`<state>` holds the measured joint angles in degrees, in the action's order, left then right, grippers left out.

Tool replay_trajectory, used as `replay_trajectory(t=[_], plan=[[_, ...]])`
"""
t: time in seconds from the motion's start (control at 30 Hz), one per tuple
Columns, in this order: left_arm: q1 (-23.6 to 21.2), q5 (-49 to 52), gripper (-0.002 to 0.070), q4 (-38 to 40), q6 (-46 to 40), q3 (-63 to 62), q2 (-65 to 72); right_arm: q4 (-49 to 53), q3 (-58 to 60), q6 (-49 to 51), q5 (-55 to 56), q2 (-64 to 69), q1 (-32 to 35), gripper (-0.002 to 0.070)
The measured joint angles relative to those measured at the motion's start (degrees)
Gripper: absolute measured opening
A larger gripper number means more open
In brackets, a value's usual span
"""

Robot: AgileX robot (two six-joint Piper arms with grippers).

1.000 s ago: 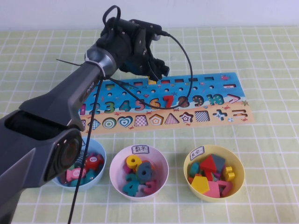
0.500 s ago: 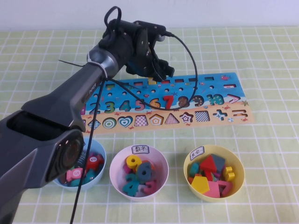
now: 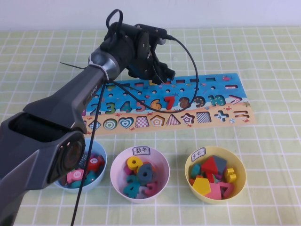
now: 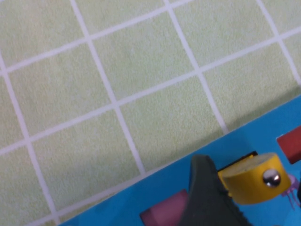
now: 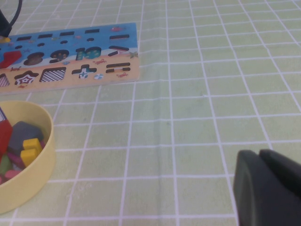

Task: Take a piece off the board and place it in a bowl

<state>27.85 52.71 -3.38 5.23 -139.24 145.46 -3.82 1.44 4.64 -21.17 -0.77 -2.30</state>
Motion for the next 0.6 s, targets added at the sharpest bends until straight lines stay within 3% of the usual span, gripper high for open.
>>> replay_trajectory(t=[0.13,0.3,0.6], plan=[[0.0,-0.5,0.0313,0.0,0.0,0.0,0.0,0.0,0.0,0.0,0.0,0.0,0.0,-0.0017],[0.0,-0.7,0.0195,0.0,0.0,0.0,0.0,0.0,0.0,0.0,0.0,0.0,0.0,-0.0017],[0.0,-0.6,0.0196,-0.2,0.0,0.0,-0.2,0.0,0.0,0.0,0.0,0.0,0.0,-0.0017]])
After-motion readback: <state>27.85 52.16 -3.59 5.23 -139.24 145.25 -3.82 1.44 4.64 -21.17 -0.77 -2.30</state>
